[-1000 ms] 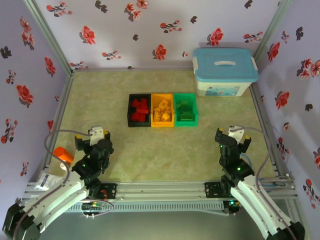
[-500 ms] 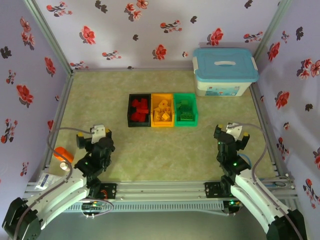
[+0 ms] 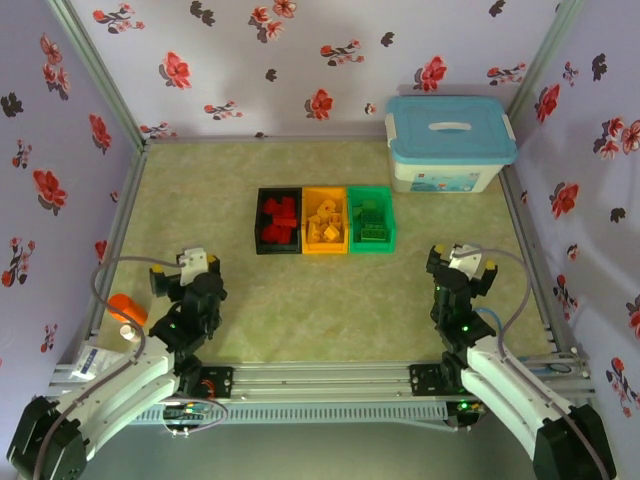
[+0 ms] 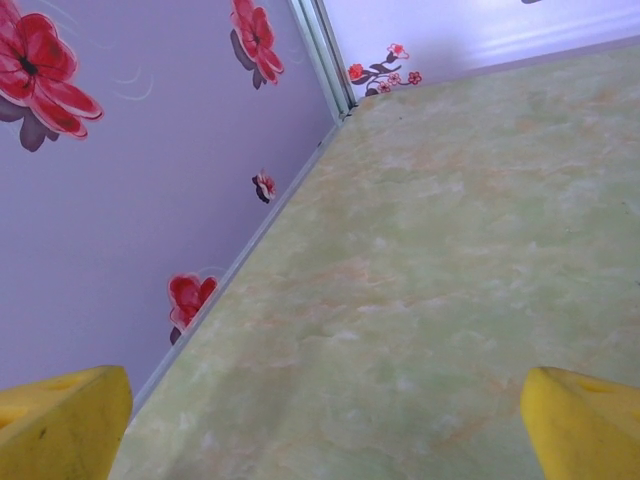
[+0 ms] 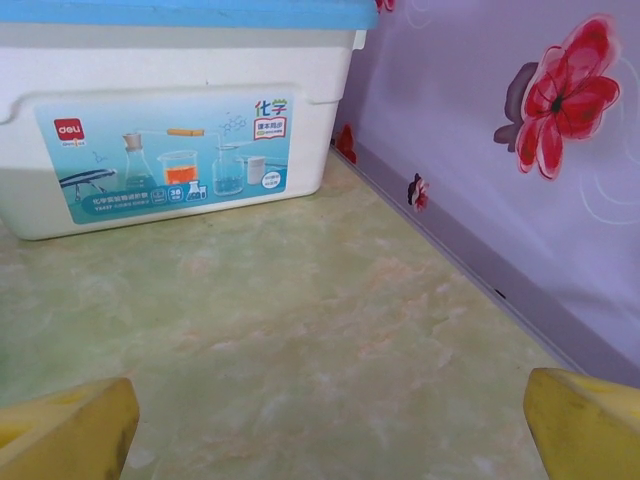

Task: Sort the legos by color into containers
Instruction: Reset both arms

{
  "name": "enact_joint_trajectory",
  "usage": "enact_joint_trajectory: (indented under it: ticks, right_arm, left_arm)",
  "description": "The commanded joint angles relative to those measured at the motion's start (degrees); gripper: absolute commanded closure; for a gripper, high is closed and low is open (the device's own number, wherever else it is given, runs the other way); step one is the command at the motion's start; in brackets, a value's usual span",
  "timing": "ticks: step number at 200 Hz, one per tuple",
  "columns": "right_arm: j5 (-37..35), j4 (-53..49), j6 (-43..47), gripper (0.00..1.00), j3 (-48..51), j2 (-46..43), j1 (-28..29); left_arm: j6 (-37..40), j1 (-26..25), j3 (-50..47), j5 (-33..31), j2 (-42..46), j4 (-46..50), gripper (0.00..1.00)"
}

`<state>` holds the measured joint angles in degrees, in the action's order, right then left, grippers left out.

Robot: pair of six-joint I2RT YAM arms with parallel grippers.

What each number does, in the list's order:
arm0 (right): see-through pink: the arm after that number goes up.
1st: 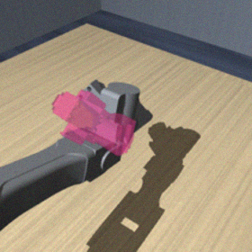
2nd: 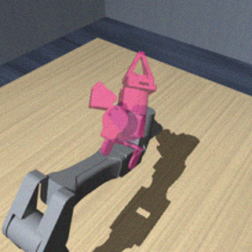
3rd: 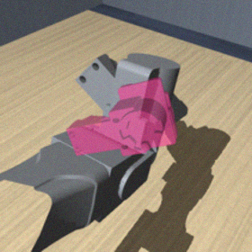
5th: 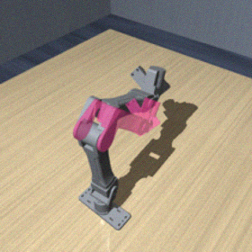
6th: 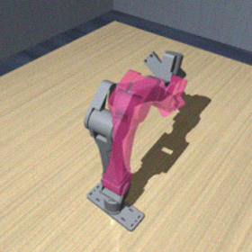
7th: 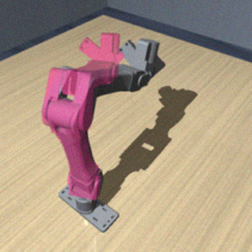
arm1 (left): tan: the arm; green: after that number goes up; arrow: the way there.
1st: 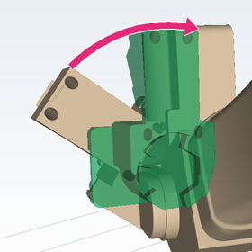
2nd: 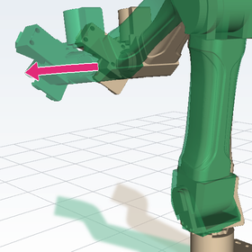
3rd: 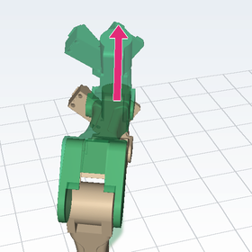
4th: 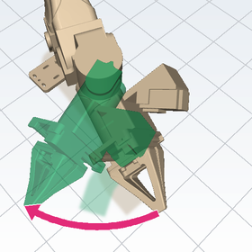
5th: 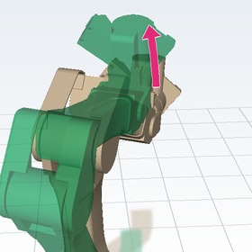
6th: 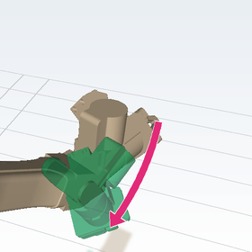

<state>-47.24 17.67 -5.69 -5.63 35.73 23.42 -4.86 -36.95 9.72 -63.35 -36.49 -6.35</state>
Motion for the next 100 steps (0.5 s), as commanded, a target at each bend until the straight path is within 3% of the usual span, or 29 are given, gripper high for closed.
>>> enact_joint_trajectory:
  ticks: [1,100]
  right_arm:
    - [-1.9,4.2,1.1,0.01,0.9,-0.4,0.0]
    - [-1.8,10.1,1.5,0.01,2.0,2.6,-0.9]
  left_arm:
    - [1.8,1.6,-0.9,0.9,-0.7,-5.2,0.0]
    - [2.7,4.4,-1.6,3.2,-4.7,-13.0,0.0]
